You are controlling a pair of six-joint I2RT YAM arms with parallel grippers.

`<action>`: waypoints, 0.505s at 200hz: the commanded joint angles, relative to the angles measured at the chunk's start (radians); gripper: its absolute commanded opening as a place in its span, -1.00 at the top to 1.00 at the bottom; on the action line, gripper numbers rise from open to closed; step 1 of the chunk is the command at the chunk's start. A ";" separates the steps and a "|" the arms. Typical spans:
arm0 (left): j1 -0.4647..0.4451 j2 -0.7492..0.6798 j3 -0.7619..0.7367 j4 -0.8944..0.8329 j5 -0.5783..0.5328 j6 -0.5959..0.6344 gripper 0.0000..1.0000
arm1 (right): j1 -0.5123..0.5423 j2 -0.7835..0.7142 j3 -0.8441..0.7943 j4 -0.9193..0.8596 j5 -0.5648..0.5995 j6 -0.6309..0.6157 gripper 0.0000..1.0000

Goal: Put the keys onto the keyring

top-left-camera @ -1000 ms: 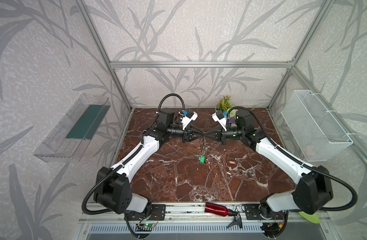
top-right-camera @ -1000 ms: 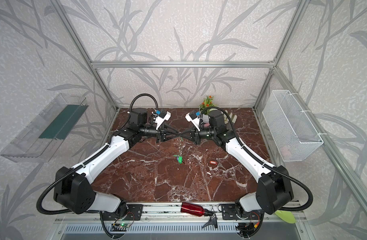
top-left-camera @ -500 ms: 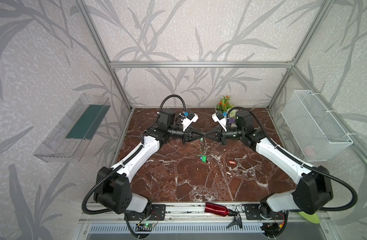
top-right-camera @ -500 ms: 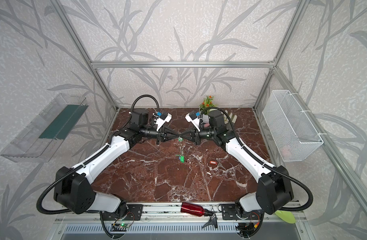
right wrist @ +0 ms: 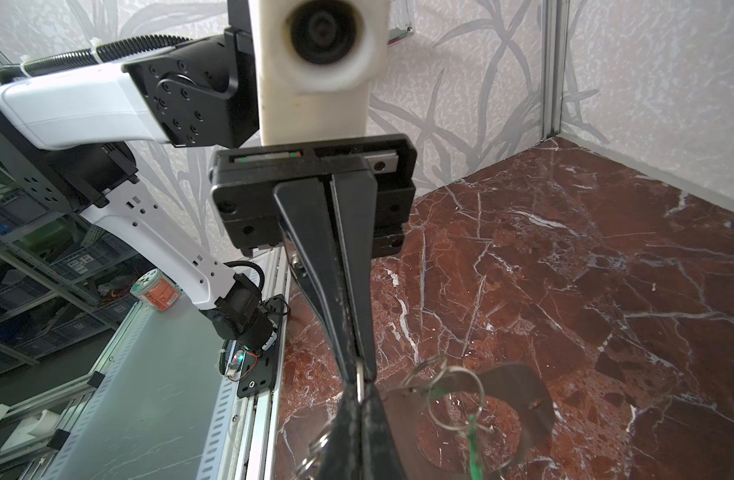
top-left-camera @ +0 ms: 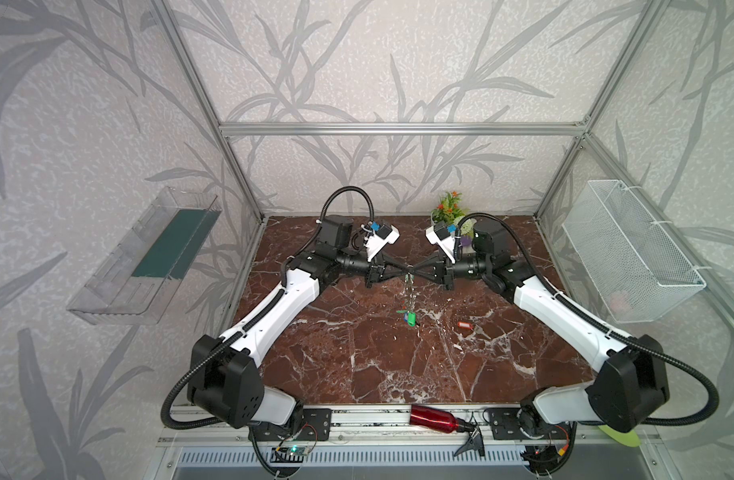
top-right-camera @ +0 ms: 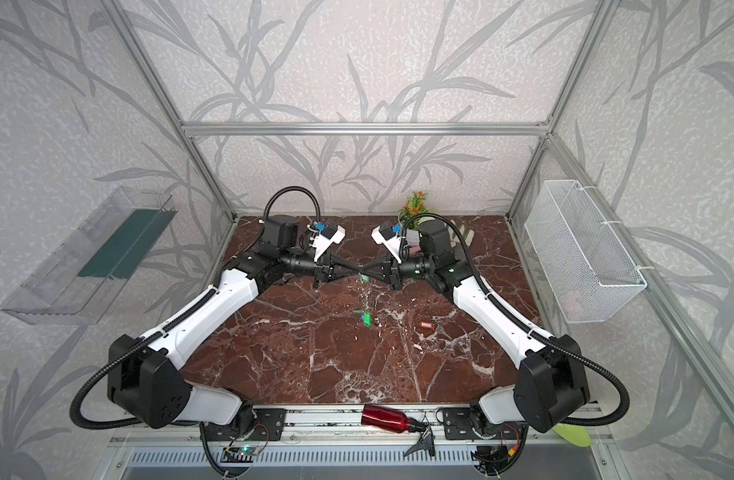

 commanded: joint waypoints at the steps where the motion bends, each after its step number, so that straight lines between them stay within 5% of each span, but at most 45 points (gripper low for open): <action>1: -0.013 -0.020 0.058 -0.158 -0.045 0.167 1.00 | 0.001 -0.067 0.002 0.030 0.003 0.001 0.69; 55: -0.059 0.014 0.218 -0.467 -0.194 0.387 1.00 | -0.060 -0.178 -0.105 0.130 0.049 0.088 0.20; 101: -0.112 0.060 0.333 -0.642 -0.297 0.495 1.00 | -0.040 -0.174 -0.117 0.106 0.044 0.068 0.07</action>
